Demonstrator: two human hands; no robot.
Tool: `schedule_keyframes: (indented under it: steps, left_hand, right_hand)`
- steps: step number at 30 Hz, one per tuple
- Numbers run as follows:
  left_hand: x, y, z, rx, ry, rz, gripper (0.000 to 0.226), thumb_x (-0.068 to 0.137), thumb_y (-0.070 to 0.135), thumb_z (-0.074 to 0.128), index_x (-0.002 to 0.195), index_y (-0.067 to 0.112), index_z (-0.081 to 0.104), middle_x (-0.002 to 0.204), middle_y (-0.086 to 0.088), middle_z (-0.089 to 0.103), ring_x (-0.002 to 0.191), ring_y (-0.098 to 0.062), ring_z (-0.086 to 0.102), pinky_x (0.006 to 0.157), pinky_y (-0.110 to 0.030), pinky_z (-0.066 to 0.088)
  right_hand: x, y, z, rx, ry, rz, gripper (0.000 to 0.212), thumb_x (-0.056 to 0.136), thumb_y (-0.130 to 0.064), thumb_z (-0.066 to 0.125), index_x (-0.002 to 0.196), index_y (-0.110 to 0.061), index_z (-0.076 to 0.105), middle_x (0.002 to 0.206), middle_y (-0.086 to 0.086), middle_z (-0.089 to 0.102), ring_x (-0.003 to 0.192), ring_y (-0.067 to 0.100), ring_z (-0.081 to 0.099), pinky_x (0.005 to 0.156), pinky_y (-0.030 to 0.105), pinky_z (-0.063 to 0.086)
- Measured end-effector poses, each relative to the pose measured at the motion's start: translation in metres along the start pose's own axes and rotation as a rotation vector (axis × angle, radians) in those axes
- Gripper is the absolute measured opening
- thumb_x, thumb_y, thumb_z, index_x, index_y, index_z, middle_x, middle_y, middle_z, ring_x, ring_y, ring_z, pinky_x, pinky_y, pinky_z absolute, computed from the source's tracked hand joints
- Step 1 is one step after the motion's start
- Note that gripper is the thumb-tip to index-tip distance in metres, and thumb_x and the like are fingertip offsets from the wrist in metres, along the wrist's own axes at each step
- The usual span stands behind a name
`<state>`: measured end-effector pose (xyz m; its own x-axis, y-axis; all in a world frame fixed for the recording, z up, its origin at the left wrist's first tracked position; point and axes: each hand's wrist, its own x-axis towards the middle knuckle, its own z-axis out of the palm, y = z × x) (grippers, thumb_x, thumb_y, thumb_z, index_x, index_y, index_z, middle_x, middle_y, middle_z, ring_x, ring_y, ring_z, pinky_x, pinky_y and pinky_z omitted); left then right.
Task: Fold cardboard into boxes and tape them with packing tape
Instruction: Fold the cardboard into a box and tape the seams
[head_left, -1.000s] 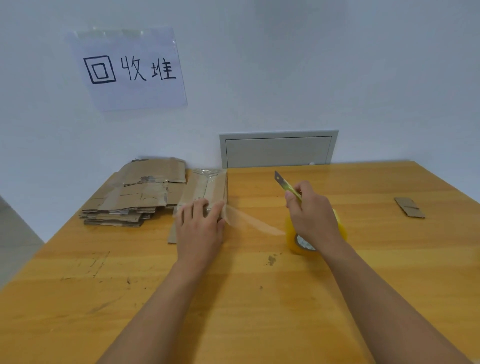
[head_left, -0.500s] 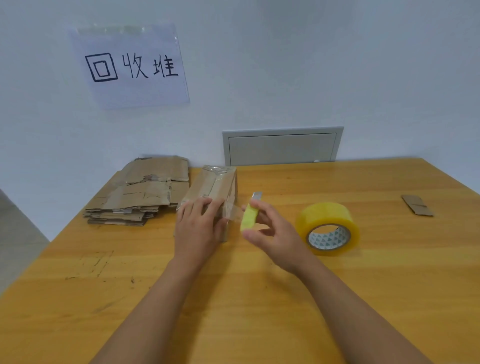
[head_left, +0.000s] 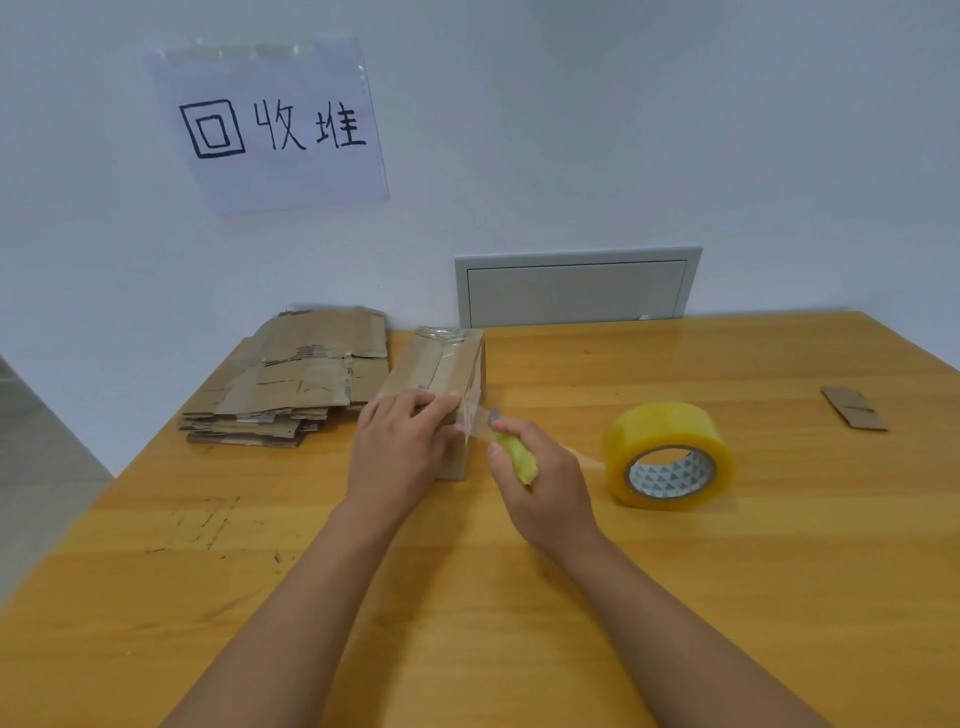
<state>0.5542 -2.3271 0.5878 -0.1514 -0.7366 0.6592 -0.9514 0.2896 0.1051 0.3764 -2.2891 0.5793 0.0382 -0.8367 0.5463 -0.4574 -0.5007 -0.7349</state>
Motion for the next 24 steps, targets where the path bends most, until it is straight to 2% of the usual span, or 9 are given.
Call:
schedule_keyframes:
  steps: [4,10,12,15,20,22,24]
  left_hand:
    - [0.002,-0.001,-0.005,0.004,-0.065,-0.004,0.039,0.092,0.047,0.045,0.116,0.027,0.069,0.102,0.0,0.068,0.095,-0.025,0.062,0.087,-0.04,0.045]
    - [0.004,0.001,-0.008,-0.021,-0.093,-0.028,0.045,0.092,0.05,0.039,0.115,0.027,0.07,0.101,-0.001,0.069,0.095,-0.026,0.063,0.086,-0.041,0.045]
    - [0.004,0.001,-0.008,-0.021,-0.099,-0.03,0.045,0.092,0.05,0.039,0.115,0.027,0.07,0.101,-0.001,0.069,0.094,-0.026,0.063,0.086,-0.041,0.044]
    - [0.003,0.0,-0.007,-0.02,-0.098,-0.03,0.043,0.091,0.049,0.041,0.115,0.027,0.07,0.101,-0.001,0.069,0.094,-0.026,0.063,0.086,-0.041,0.044]
    - [0.003,0.0,-0.005,-0.014,-0.104,-0.037,0.04,0.092,0.047,0.043,0.115,0.027,0.07,0.101,-0.001,0.068,0.094,-0.026,0.062,0.085,-0.041,0.043]
    - [0.003,-0.001,-0.005,-0.011,-0.102,-0.049,0.036,0.092,0.044,0.048,0.116,0.027,0.07,0.102,-0.001,0.068,0.094,-0.026,0.063,0.085,-0.041,0.043]
    - [0.002,-0.003,-0.006,-0.018,-0.104,-0.061,0.038,0.092,0.045,0.046,0.117,0.027,0.069,0.103,-0.001,0.068,0.096,-0.026,0.062,0.085,-0.04,0.043]
  right_hand:
    - [0.004,-0.007,0.001,0.042,-0.029,0.059,0.038,0.091,-0.034,0.054,0.121,-0.014,0.064,0.106,-0.006,0.068,0.093,0.008,0.061,0.079,0.022,0.046]
    - [0.007,-0.012,0.0,0.031,-0.066,0.09,0.043,0.09,-0.037,0.05,0.125,-0.016,0.062,0.101,-0.006,0.067,0.08,0.006,0.056,0.072,0.022,0.041]
    - [0.007,-0.013,-0.001,0.013,-0.077,0.086,0.044,0.09,-0.038,0.049,0.126,-0.015,0.062,0.105,-0.004,0.069,0.084,0.009,0.059,0.074,0.022,0.042]
    - [0.005,-0.013,-0.001,-0.035,-0.097,0.052,0.046,0.09,-0.036,0.048,0.128,-0.013,0.062,0.118,-0.002,0.068,0.102,0.012,0.062,0.083,0.019,0.041]
    - [0.005,-0.011,-0.002,-0.072,-0.12,0.036,0.044,0.091,-0.033,0.05,0.128,-0.012,0.062,0.117,0.001,0.069,0.103,0.014,0.062,0.082,0.019,0.042]
    - [0.008,-0.012,0.0,-0.094,-0.144,0.043,0.038,0.096,-0.028,0.054,0.13,-0.013,0.06,0.12,0.001,0.068,0.094,0.011,0.061,0.08,0.021,0.041]
    - [0.01,-0.013,0.003,-0.109,-0.18,0.06,0.036,0.098,-0.025,0.055,0.133,-0.015,0.058,0.119,0.0,0.068,0.071,-0.001,0.05,0.073,0.021,0.037]
